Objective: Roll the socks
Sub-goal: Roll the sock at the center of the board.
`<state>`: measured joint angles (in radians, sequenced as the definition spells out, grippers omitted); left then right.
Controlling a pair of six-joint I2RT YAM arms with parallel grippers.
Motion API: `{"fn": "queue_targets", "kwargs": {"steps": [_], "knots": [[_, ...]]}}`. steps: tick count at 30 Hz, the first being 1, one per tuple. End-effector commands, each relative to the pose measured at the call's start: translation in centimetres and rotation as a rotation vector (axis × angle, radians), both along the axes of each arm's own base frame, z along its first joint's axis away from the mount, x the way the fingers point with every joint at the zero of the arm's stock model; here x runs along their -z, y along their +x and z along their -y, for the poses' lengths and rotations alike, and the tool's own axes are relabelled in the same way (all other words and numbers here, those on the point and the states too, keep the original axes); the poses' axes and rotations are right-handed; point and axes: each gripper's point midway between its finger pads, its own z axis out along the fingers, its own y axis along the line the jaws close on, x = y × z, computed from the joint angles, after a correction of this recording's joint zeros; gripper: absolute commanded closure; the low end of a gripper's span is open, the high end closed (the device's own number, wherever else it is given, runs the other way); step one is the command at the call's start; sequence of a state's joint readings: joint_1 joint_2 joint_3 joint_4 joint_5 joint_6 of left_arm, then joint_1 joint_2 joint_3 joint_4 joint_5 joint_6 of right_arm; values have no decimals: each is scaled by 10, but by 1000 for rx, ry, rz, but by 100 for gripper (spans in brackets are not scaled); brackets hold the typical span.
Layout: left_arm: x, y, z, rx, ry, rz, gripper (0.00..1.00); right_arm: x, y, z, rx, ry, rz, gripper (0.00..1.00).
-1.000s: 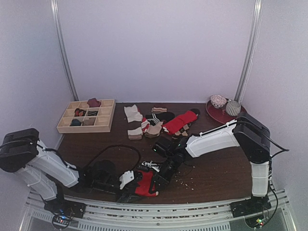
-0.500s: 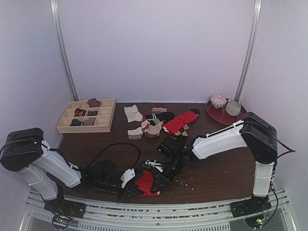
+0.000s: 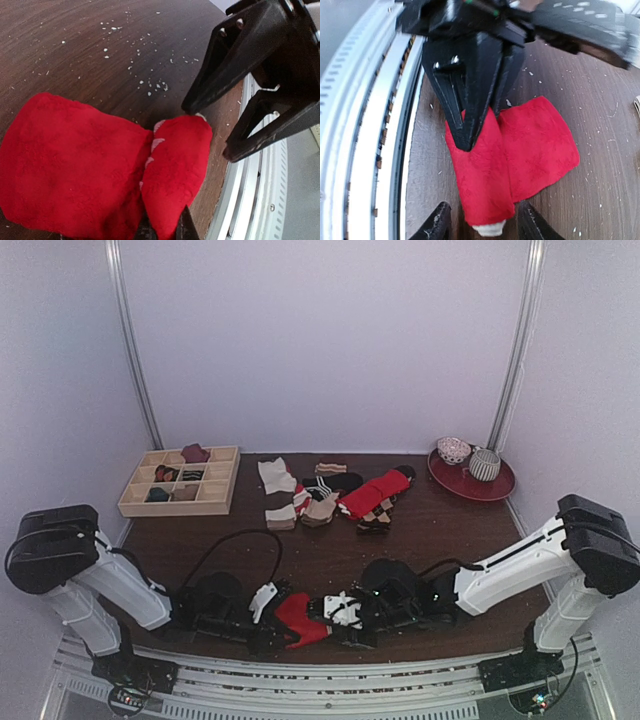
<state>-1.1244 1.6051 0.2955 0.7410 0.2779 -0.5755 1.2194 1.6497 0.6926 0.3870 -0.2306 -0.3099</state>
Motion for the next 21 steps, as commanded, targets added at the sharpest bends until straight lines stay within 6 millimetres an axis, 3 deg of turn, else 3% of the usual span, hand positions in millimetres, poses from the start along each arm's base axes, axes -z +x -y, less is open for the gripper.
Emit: {"fn": "queue_targets", "kwargs": {"steps": [1, 9, 14, 17, 21], "knots": [[51, -13, -37, -48, 192, -141, 100, 3, 8, -16, -50, -32, 177, 54], [54, -20, -36, -9, 182, -171, 100, 30, 5, -18, -78, -112, 159, 55], [49, -21, -31, 22, 152, -149, 100, 41, -1, -18, -76, -157, 85, 73], [41, -8, -29, 14, 170, -59, 67, 44, -11, -15, -84, -203, -15, 81], [12, 11, -26, 2, 168, 97, 44, 42, -16, -6, -17, -296, -195, 83]]}}
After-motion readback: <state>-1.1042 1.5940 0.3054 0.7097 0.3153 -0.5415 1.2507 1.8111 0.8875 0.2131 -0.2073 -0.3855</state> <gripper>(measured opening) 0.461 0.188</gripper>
